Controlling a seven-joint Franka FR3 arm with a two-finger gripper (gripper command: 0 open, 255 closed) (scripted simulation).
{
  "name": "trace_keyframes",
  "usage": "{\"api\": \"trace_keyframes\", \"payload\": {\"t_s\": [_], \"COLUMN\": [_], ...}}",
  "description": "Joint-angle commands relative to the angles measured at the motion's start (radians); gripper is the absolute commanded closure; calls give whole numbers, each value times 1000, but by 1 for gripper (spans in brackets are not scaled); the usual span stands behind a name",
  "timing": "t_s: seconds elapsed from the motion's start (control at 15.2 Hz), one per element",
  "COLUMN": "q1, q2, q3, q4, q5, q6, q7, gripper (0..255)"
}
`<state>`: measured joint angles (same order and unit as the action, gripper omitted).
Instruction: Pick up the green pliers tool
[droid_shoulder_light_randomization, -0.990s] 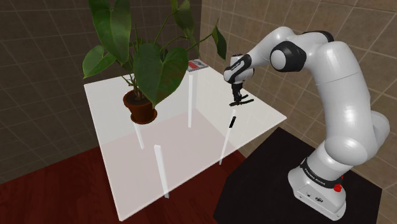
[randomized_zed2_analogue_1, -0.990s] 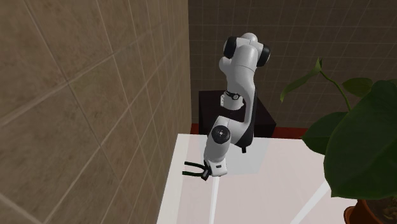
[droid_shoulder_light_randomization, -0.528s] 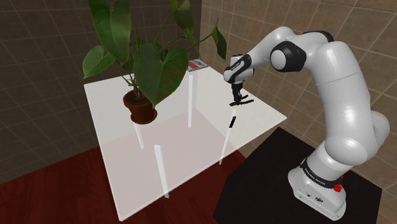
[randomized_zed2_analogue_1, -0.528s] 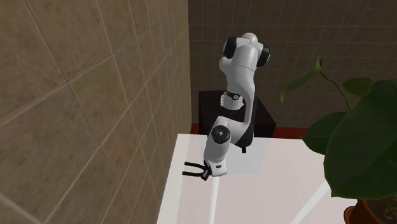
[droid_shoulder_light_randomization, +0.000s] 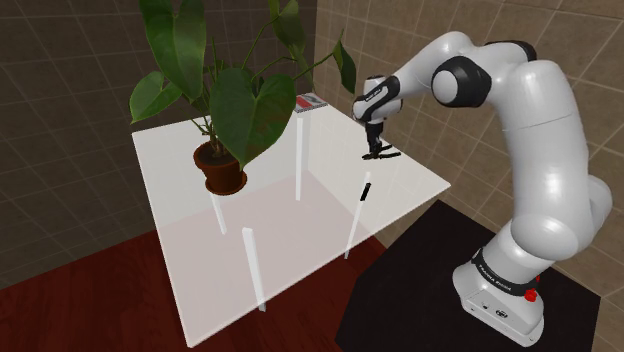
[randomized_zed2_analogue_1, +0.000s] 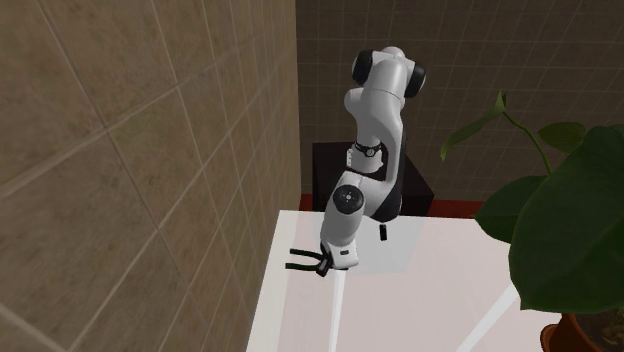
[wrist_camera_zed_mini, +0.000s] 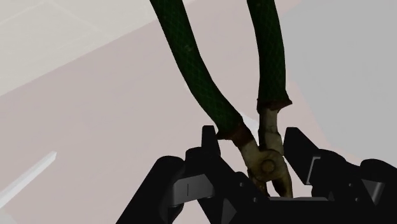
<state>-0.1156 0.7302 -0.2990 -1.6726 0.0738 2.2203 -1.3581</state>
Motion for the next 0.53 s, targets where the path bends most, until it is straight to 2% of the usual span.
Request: {"api": "trace_keyframes", "payload": {"t_s": [0.0, 0.46], "q1": [3, 12], "q2": [-20, -75], "q3": [-4, -15], "q4": [-3, -5], "q5": [-4, -17], "q6": [-17, -70], "q7": [0, 1], "gripper": [255, 255]}}
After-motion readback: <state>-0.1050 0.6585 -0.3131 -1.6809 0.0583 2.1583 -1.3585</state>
